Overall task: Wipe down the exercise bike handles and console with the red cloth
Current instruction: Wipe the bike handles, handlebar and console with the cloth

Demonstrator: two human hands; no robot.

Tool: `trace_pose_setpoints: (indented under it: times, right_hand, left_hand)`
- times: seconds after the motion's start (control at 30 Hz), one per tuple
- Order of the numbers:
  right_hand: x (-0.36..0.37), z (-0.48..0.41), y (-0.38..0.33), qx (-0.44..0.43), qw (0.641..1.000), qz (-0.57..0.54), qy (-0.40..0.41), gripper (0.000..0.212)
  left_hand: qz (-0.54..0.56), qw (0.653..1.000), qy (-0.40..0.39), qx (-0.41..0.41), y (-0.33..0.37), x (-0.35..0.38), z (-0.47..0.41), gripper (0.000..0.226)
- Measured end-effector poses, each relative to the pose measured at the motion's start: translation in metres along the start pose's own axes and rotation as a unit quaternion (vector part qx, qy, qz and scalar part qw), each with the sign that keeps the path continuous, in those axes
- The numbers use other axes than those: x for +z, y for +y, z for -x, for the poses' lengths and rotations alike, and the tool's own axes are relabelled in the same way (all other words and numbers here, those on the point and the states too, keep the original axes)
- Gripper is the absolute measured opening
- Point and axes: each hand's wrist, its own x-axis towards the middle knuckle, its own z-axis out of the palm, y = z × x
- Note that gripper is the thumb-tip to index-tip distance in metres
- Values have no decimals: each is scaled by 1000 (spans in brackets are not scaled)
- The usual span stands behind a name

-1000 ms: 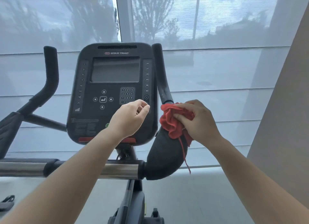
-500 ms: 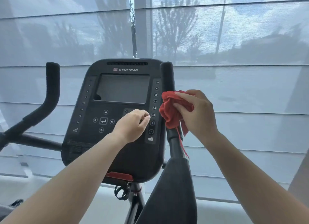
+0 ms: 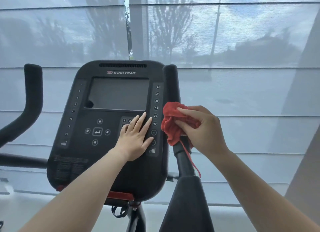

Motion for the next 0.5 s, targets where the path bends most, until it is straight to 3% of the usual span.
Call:
trace_pose_setpoints:
  times: [0.3, 0.5]
  right_hand:
    - [2, -1, -9, 13, 999, 28, 26, 30]
    - [-10, 4, -16, 25, 998, 38, -43, 28]
  left_hand:
    - [40, 999, -4, 1, -4, 13, -4, 67]
    - [62, 998, -4, 9, -6, 12, -4, 63]
